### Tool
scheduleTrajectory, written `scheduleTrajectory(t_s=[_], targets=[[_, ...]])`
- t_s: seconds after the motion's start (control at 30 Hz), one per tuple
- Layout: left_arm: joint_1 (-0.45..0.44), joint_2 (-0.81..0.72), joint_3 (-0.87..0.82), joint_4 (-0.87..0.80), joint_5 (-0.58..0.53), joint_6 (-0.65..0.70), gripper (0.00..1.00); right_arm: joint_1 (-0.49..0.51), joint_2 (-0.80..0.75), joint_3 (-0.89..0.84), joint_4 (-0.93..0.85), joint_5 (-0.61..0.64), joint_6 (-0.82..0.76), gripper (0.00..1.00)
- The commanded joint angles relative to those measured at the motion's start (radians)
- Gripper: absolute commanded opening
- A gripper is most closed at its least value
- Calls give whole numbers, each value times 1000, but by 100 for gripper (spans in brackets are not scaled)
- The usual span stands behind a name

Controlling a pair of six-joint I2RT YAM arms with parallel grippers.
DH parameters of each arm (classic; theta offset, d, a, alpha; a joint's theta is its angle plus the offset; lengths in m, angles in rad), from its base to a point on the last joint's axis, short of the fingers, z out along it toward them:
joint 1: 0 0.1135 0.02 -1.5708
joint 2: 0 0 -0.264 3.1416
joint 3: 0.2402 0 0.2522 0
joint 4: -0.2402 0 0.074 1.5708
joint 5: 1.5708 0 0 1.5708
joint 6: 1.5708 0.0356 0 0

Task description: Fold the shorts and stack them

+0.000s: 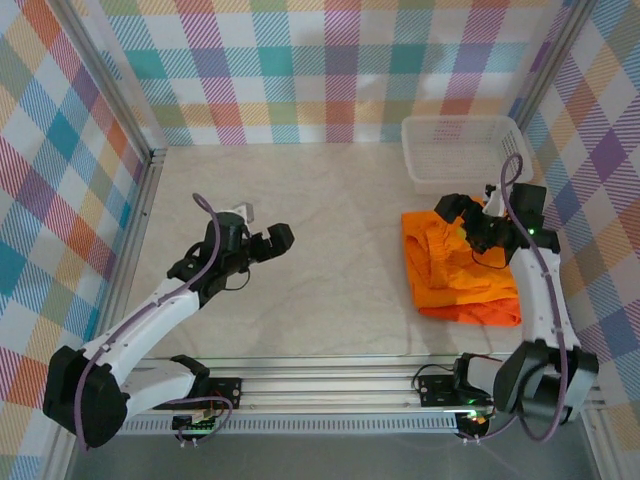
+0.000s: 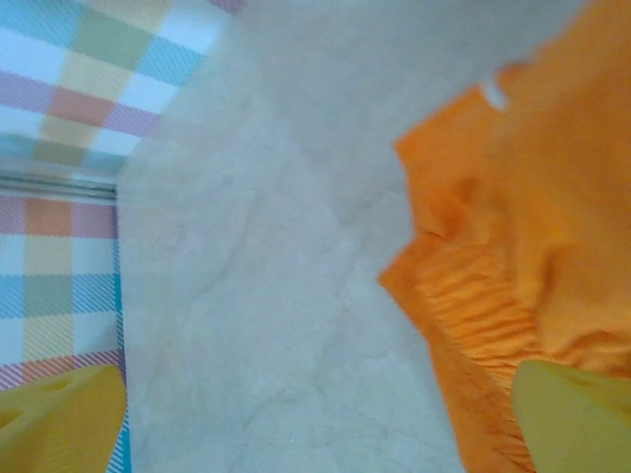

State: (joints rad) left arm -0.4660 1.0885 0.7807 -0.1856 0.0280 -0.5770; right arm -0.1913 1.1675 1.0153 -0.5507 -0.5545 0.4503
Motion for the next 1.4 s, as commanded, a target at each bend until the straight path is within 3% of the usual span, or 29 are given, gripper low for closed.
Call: scheduleTrajectory(t_s=[0.0,0.1,0.23,0.3,0.47,0.57,0.73,0.9,1.17,1.37], targets=[[9,-61,37,-66,-273,181,100,38,-31,-67,130,92,-41,99],[12,-104,-54,88,-459,333,100,72,-58,-186,324,220,-115,99],[32,-87,-179,328,-621,503,100,144,-75,-349,587,392,-285,100],[81,-34,-213,396,-626,502,100,152,-32,-395,668,437,-308,100],[141,121,-325,706,-696,507,100,166,110,-495,923,403,-357,100],[167,186,-350,792,-719,510,100,168,184,-544,1057,418,-383,99],[223,196,-356,849,-659,522,100,169,233,-566,1169,409,-446,99],[248,178,-391,874,-653,548,100,169,369,-627,1425,390,-464,99],[304,365,-457,1088,-579,535,100,169,369,-606,1383,432,-445,99],[342,363,-451,1061,-445,534,100,169,370,-605,1384,435,-445,100]])
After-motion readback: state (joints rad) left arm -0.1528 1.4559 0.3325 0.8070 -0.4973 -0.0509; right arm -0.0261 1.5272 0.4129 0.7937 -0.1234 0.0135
